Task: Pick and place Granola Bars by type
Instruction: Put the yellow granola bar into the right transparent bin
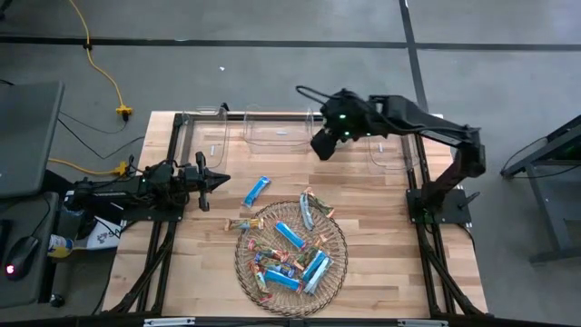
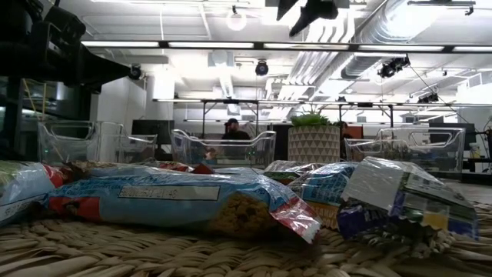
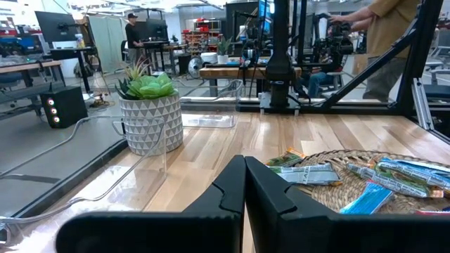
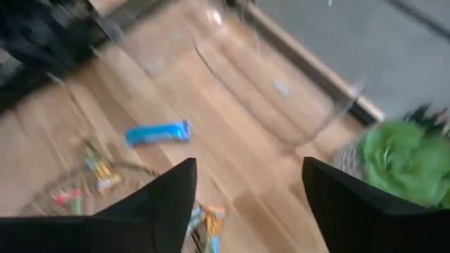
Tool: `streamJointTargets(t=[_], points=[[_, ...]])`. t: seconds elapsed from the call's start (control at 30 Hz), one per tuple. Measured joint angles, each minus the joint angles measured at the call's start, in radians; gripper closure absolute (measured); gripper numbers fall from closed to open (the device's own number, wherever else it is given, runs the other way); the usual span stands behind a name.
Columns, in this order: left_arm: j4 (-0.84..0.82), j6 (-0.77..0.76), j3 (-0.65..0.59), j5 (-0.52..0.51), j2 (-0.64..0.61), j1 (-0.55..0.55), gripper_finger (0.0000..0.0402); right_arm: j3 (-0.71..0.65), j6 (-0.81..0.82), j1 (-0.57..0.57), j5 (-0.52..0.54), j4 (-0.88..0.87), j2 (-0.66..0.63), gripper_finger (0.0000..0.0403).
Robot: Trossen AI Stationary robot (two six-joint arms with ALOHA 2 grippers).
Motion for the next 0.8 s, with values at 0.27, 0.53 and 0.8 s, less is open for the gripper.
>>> streamJointTargets(t=[0.27,0.53,0.8], points=[[0.0,0.0,0.0,0.0,0.0,0.0,0.0399,-0.001,0.008,-0.004,-0.116,-0.172,0.15,0.0139],[0.0,0.0,0.0,0.0,0.0,0.0,0.0399,-0.002,0.079,0.037,-0.125,-0.259,0.269,0.0139],[0.0,0.0,0.0,0.0,0.0,0.0,0.0399,-0.071,0.139,0.145,-0.045,-0.271,0.291,0.0139]])
